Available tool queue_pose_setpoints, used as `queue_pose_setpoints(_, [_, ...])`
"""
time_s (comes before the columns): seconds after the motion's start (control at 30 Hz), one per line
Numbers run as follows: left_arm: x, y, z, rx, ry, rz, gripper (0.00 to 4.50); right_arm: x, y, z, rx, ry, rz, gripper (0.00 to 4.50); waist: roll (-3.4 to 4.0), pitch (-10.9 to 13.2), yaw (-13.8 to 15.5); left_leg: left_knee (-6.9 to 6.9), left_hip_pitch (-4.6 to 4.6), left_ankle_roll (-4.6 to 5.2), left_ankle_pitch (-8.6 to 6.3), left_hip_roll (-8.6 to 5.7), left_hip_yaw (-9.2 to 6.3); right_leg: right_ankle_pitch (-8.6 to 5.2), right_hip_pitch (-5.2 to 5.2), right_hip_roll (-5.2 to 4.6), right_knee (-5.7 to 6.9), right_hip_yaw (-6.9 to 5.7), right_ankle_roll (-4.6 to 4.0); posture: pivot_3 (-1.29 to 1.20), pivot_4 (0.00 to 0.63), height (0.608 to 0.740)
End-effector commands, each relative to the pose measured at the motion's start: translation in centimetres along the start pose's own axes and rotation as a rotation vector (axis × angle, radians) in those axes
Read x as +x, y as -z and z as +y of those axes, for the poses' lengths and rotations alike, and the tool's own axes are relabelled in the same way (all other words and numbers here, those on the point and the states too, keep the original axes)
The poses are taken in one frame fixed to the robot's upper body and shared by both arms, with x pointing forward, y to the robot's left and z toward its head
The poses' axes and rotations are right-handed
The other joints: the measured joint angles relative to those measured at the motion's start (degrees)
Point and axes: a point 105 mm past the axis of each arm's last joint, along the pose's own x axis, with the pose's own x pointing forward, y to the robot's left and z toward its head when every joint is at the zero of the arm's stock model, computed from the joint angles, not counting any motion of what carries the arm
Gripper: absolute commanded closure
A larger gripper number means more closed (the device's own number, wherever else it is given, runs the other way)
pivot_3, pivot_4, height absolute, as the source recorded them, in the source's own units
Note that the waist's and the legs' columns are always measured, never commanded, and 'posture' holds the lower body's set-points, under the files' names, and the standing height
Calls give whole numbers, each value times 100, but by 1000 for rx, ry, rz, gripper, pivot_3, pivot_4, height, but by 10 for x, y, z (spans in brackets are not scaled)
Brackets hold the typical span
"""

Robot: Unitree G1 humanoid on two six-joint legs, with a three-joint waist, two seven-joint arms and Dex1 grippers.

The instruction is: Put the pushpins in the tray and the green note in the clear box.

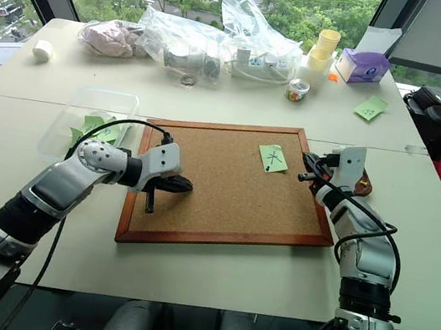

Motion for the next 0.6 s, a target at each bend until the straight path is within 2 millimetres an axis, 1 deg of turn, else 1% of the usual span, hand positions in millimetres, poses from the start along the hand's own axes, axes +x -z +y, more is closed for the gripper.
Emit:
queue_pose_setpoints(0.03, [4,21,-8,-40,23,77,4500,-7,-26,-29,-38,127,-75,4449,0,0,-4,0,0,0,0,0,0,0,0,0,0,0,0,0,150,738])
queue_pose_setpoints(0.1, [4,21,-9,-40,27,76,4500,-13,-18,-51,-54,225,-21,4449,0,0,-6,0,0,-2,1,0,1,0,0,0,0,0,0,0,150,738])
queue_pose_setpoints(0.13, [4,21,-9,-39,30,75,4500,-16,-10,-64,-69,277,28,4449,0,0,-5,0,0,-2,1,0,2,0,0,-1,0,1,0,0,150,738])
queue_pose_setpoints(0.17, [4,20,-9,-39,30,74,4500,-18,-4,-71,-67,302,57,4449,0,0,-4,0,0,-4,2,0,2,0,0,-1,0,1,0,0,150,738])
queue_pose_setpoints(0.23, [5,20,-8,-38,29,73,4500,-19,-1,-76,-66,317,72,4449,0,0,-7,-1,1,-6,4,-1,1,0,0,0,-1,1,-1,0,150,738])
queue_pose_setpoints(0.43, [5,20,-8,-35,30,73,4500,-20,5,-84,-42,344,88,4449,2,-1,-9,0,1,-7,4,0,3,0,1,0,0,2,0,0,150,738])
queue_pose_setpoints(0.5, [5,20,-8,-35,29,73,4500,-21,7,-86,-35,354,92,3898,2,-1,-5,0,1,-7,4,0,2,0,1,0,0,2,0,0,150,738])
queue_pose_setpoints(0.53, [5,20,-8,-35,29,73,4500,-21,7,-86,-34,355,91,3542,2,-1,-4,0,1,-7,4,0,2,0,0,0,0,2,0,0,150,738])
queue_pose_setpoints(0.6, [5,20,-8,-36,28,74,4500,-21,7,-87,-34,357,90,2520,2,-1,-5,0,1,-7,4,0,2,0,1,0,0,2,0,0,150,738])
